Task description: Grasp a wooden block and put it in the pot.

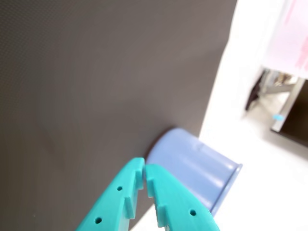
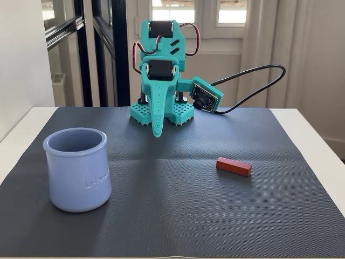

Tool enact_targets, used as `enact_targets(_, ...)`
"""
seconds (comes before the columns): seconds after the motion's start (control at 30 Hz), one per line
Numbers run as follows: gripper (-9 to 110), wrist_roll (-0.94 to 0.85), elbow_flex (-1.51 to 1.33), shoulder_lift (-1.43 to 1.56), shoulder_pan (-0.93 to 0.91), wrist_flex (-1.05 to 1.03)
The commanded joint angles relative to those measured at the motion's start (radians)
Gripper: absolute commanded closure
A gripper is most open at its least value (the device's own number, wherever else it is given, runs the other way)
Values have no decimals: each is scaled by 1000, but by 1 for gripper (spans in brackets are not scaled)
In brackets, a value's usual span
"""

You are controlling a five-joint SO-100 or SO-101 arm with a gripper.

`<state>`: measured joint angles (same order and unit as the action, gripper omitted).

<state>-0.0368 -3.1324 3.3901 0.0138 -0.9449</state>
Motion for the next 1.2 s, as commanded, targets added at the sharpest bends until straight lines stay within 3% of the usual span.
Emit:
enact_targets(0.0, 101, 5, 3, 6, -5, 17)
enact_targets(0.5, 101, 8, 8, 0, 8, 17)
enact_targets(0.7, 101, 120, 190, -216, 71, 8)
enact_targets(0.9, 101, 316, 433, -627, 186, 6)
enact_targets(1.17, 101, 744, 658, -1086, 357, 6)
